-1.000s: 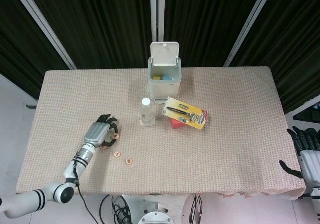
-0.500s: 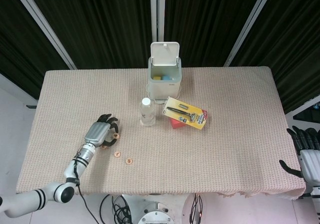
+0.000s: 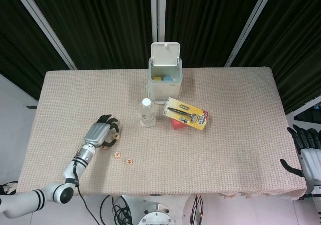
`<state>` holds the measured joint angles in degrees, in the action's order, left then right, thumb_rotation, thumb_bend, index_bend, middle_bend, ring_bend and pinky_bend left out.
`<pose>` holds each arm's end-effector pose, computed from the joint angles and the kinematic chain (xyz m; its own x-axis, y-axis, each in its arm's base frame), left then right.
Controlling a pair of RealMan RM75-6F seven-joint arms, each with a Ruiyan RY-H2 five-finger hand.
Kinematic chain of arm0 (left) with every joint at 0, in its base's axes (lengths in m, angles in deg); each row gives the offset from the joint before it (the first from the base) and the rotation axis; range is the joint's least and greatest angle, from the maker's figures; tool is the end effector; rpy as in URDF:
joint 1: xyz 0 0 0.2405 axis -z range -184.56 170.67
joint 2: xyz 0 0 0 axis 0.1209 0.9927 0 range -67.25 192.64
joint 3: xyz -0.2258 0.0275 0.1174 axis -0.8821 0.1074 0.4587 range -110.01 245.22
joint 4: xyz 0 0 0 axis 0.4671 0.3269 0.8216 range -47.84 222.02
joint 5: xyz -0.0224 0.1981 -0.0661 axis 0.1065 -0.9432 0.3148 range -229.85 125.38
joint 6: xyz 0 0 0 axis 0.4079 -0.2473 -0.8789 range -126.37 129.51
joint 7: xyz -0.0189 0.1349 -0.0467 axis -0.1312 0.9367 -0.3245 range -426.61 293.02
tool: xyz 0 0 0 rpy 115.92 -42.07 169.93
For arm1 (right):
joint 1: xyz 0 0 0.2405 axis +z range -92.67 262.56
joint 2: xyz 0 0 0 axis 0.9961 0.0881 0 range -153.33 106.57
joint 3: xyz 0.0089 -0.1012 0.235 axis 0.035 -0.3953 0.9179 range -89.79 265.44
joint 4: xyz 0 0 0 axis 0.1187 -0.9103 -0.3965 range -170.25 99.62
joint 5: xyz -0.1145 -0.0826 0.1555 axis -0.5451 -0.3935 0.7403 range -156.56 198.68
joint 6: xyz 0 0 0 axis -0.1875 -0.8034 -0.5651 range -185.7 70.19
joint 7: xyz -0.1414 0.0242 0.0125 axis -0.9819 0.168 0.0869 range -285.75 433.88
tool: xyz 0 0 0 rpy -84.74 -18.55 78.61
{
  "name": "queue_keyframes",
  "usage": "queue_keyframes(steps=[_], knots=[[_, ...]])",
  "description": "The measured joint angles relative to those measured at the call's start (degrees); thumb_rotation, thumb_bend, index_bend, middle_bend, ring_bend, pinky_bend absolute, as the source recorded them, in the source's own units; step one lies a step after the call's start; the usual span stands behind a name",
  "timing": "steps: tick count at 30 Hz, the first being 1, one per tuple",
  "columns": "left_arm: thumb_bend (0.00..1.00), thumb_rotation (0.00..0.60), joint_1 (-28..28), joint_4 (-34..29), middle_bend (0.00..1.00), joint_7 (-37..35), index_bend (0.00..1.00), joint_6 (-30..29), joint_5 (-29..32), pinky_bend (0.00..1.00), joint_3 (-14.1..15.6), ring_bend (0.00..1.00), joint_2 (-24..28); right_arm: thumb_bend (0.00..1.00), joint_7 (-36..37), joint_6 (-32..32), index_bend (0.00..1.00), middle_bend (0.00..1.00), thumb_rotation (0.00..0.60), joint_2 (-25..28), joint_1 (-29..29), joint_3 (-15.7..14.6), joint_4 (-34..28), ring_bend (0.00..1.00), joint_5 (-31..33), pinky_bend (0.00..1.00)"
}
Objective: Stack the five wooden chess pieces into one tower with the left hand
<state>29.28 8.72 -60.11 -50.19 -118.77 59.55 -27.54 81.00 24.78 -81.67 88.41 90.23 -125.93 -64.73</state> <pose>-0.2057 0.3273 -0.0276 0.3065 0.3871 0.8696 0.9442 -0.2390 -0.2265 -0.3318 -0.1724 0.1899 0.4033 -0.0539 0.9135 -0.9138 0.0278 0.4051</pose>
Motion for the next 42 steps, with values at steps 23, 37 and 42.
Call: queue_keyframes(steps=[23, 37, 42], knots=[[0.31, 0.6, -7.9, -11.9, 0.15, 0.2, 0.39, -6.9, 0.4, 0.0, 4.3, 0.0, 11.9, 0.18, 0.5, 0.6, 0.0, 0.0, 0.6, -0.9, -0.2, 0.0, 0.9, 0.0, -0.2, 0.0], [0.28, 0.6, -8.8, -6.0, 0.15, -5.8, 0.4, -6.2, -4.9, 0.0, 5.7, 0.0, 6.5, 0.18, 0.3, 0.5, 0.0, 0.0, 0.6, -0.6, -0.4, 0.0, 0.6, 0.0, 0.1, 0.0], [0.28, 0.6, -8.7, -4.8, 0.15, -6.2, 0.41, -5.8, -5.1, 0.0, 5.4, 0.0, 5.3, 0.18, 0.3, 0.1, 0.0, 0.0, 0.6, -0.7, -0.3, 0.0, 0.8, 0.0, 0.3, 0.0]])
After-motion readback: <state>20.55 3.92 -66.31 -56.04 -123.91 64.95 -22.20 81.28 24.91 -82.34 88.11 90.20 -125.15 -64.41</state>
